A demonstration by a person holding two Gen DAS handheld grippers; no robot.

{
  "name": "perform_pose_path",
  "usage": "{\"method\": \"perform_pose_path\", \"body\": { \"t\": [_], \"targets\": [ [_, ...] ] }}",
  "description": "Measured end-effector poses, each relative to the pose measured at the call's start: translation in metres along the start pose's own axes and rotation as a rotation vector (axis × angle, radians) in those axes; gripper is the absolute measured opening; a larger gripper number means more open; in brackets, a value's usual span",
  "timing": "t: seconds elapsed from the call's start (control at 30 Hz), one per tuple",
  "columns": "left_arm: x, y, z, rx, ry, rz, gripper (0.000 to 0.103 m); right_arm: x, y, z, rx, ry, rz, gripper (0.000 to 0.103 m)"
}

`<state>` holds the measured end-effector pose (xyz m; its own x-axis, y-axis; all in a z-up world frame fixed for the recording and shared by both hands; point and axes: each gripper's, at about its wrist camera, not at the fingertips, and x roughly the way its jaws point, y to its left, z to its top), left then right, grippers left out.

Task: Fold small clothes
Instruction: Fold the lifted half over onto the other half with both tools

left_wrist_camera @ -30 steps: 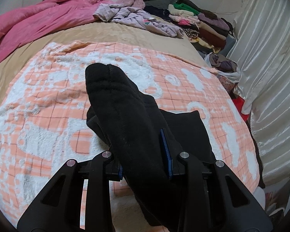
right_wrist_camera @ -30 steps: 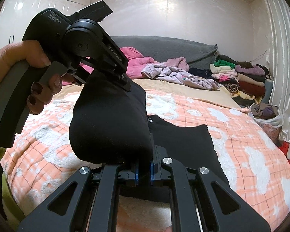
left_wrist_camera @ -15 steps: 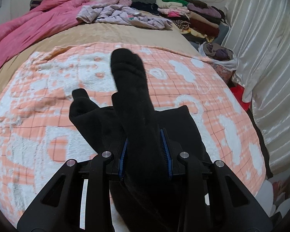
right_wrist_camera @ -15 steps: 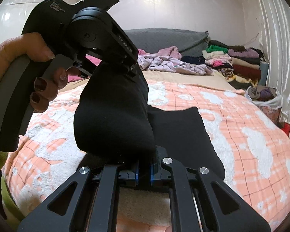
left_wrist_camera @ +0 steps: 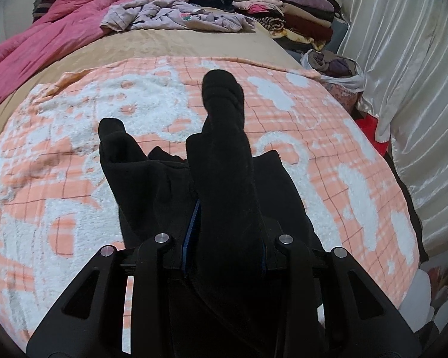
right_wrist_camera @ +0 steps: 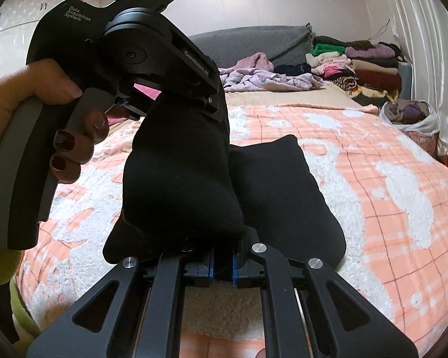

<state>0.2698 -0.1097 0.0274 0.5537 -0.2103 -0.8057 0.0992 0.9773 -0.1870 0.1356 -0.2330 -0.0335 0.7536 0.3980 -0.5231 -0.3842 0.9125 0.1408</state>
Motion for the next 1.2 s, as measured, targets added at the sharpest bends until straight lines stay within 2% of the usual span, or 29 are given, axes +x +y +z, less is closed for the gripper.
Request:
{"method": "perform_pose_path", "body": {
  "t": [0.3,0.37,0.4,0.43,0.6,0.67,0.77,0.87,0.9,0.93,0.97,1.03,1.1,1.2],
  "targets": [
    [0.011,-0.015,0.003,0.026,0.003,0.007,0.029,0.001,-0.008,-0.001,0.031,0.028,0.020,0.007],
    [0.012,-0.019,0.005,0.033,-0.003,-0.008,0.042,0.002,-0.010,-0.001,0.042,0.038,0.028,0.007],
    [0.011,-0.020,0.006,0.030,-0.002,-0.038,0.054,0.002,-0.011,-0.001,0.047,0.043,0.030,0.008],
    [0.010,-0.021,0.007,0.024,-0.008,-0.060,0.062,0.002,-0.012,-0.001,0.056,0.049,0.034,0.008],
    [-0.013,-0.023,0.007,0.023,-0.090,-0.139,0.069,0.006,-0.021,-0.001,0.107,0.079,0.053,0.010],
    [-0.026,-0.017,0.004,0.023,-0.136,-0.129,0.069,0.007,-0.026,-0.003,0.128,0.093,0.057,0.010],
    [-0.032,0.000,-0.001,-0.001,-0.141,-0.060,0.069,0.009,-0.037,-0.005,0.199,0.112,0.101,0.012],
    [-0.026,0.024,-0.012,-0.036,-0.110,-0.011,0.069,0.004,-0.049,-0.006,0.264,0.123,0.144,0.022],
    [-0.023,0.030,-0.017,-0.045,-0.097,-0.006,0.069,0.002,-0.053,-0.005,0.283,0.120,0.153,0.030],
    [-0.019,0.036,-0.023,-0.051,-0.079,-0.008,0.069,0.000,-0.057,-0.003,0.302,0.120,0.167,0.043],
    [-0.015,0.041,-0.031,-0.054,-0.063,-0.007,0.069,-0.003,-0.063,0.000,0.327,0.118,0.201,0.048],
    [-0.011,0.043,-0.043,-0.046,-0.049,-0.021,0.068,-0.007,-0.074,0.008,0.375,0.106,0.261,0.073],
    [-0.005,0.041,-0.054,-0.031,-0.023,-0.031,0.068,-0.001,-0.090,0.020,0.448,0.131,0.352,0.078],
    [0.003,0.038,-0.066,-0.005,-0.002,-0.020,0.068,0.021,-0.106,0.038,0.495,0.204,0.391,0.079]
  ]
}}
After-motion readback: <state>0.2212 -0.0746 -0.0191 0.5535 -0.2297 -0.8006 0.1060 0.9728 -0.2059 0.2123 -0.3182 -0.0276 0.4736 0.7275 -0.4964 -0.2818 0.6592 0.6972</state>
